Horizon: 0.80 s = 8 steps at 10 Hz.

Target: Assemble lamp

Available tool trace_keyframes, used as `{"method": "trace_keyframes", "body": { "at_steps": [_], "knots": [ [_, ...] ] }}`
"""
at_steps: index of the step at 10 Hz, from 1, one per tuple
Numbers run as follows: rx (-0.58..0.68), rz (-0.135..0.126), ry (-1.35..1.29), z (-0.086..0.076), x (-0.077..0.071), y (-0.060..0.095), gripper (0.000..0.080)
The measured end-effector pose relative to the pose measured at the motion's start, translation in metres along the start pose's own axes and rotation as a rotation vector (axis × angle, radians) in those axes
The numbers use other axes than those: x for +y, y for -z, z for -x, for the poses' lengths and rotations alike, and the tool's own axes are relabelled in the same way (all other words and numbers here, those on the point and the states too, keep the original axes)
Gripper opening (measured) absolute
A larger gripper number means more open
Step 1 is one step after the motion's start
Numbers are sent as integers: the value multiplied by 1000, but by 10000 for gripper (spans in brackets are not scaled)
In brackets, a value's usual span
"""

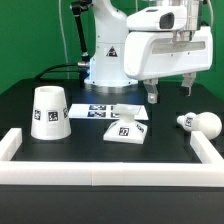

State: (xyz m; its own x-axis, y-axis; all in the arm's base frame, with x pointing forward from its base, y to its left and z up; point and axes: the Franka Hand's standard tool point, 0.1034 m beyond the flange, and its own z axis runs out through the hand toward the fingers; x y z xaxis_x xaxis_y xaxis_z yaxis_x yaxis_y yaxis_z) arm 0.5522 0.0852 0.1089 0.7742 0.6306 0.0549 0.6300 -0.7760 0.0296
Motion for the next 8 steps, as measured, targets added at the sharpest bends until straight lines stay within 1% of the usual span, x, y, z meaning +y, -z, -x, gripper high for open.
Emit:
{"method": "trace_keyframes", "body": {
  "at_steps": [2, 3, 5, 6, 7, 8],
  "knots": [
    [4, 2, 7, 2, 0, -1, 700],
    [10, 8, 26, 13, 0, -3, 700],
    [-8, 11, 36, 48, 10, -3, 700],
    [-7, 16, 53, 61, 14, -2, 700],
    [-12, 14, 79, 78, 18, -4, 700],
    [-20, 6, 83, 91, 23, -7, 700]
  ]
}}
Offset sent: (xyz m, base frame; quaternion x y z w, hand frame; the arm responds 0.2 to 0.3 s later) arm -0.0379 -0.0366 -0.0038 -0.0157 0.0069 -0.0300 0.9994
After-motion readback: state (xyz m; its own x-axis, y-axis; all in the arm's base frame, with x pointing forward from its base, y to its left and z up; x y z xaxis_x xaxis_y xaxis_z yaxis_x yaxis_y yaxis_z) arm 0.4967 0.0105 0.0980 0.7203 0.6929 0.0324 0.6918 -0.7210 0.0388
